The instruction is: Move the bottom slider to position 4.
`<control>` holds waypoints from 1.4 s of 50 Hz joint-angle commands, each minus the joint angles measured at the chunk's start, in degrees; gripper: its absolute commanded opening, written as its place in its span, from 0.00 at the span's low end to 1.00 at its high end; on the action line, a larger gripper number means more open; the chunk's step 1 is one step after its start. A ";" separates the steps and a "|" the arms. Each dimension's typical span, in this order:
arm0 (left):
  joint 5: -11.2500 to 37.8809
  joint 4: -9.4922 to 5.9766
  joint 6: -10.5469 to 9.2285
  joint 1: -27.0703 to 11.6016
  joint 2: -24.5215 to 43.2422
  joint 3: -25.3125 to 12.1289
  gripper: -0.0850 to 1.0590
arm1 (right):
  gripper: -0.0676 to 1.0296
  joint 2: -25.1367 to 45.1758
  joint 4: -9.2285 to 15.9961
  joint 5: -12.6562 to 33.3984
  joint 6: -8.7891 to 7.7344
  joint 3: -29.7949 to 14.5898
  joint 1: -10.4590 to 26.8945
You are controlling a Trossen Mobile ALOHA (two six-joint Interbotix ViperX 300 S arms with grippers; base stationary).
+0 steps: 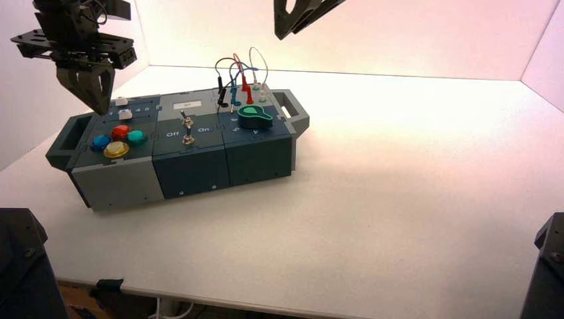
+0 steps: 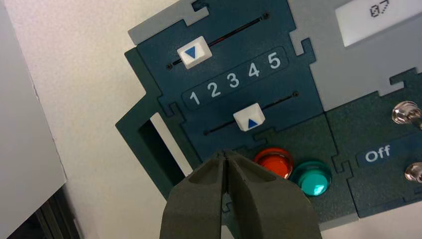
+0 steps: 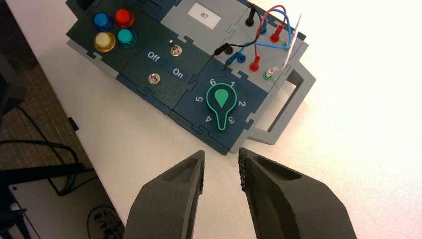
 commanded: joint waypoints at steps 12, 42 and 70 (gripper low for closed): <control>-0.26 -0.26 -0.18 0.18 2.81 -3.34 0.05 | 0.41 -2.02 -0.70 -0.26 0.00 -0.09 -0.35; 0.53 -0.79 -0.62 -0.09 5.01 -5.01 0.05 | 0.41 -2.72 -0.70 -0.88 0.00 0.53 -0.35; 0.35 -1.41 -0.70 -1.49 5.27 -5.45 0.05 | 0.41 -2.81 -0.79 -0.97 -0.09 0.44 -0.35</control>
